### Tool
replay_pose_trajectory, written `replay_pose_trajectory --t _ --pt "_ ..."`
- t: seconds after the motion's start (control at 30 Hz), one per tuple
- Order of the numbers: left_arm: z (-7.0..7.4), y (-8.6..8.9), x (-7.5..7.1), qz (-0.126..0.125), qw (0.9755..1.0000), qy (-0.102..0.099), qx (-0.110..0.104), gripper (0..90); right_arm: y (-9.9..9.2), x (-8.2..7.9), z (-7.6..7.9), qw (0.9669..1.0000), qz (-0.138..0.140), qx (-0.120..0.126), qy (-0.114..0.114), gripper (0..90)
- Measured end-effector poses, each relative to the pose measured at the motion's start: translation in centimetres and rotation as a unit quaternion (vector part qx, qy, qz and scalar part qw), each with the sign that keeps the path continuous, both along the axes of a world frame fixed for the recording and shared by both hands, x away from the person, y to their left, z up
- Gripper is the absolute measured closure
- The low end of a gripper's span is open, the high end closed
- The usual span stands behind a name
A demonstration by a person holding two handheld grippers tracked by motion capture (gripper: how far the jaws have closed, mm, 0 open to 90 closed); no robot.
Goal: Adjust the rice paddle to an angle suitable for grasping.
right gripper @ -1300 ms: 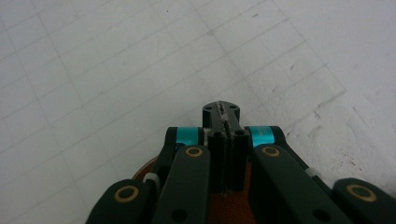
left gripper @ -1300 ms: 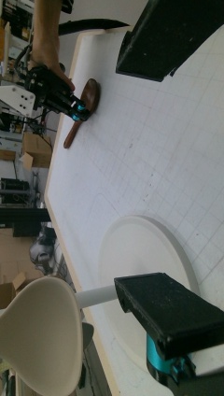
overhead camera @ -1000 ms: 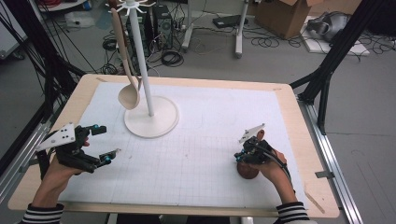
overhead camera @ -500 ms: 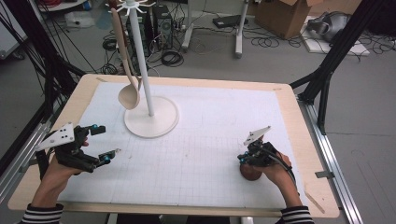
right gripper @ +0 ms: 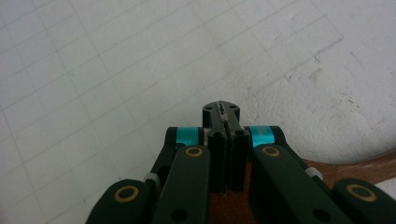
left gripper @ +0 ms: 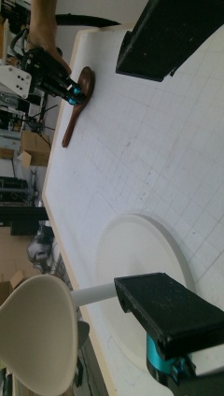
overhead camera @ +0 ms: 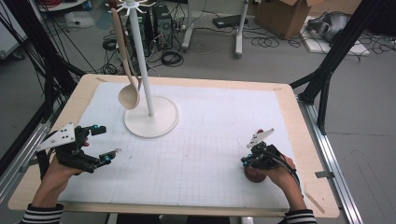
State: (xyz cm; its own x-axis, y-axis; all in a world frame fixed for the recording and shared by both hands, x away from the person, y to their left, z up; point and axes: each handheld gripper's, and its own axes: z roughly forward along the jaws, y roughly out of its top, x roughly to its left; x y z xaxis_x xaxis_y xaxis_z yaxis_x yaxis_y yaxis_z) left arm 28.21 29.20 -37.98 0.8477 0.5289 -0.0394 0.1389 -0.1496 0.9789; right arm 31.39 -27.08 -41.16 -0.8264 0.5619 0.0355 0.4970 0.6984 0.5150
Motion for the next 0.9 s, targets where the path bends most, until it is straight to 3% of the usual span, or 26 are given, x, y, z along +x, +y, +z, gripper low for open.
replay_pose_trajectory --t 0.1,0.2,0.5,0.9 --pt "0.0 0.1 0.0 0.001 1.0 0.001 -0.001 1.7 -0.1 0.0 0.1 1.0 0.003 0.003 -0.001 90.0" --pt "0.0 0.1 0.0 0.002 1.0 0.001 -0.001 1.7 -0.4 -0.1 0.5 0.9997 -0.004 0.024 -0.004 90.0" --pt "-0.1 0.1 0.1 0.001 1.0 0.002 -0.001 1.7 -1.5 0.5 2.0 0.9982 -0.032 0.034 -0.038 90.0" --pt "0.1 0.4 0.0 0.003 1.0 -0.001 -0.004 1.7 -3.5 1.8 4.2 0.9919 -0.078 0.055 -0.083 90.0"
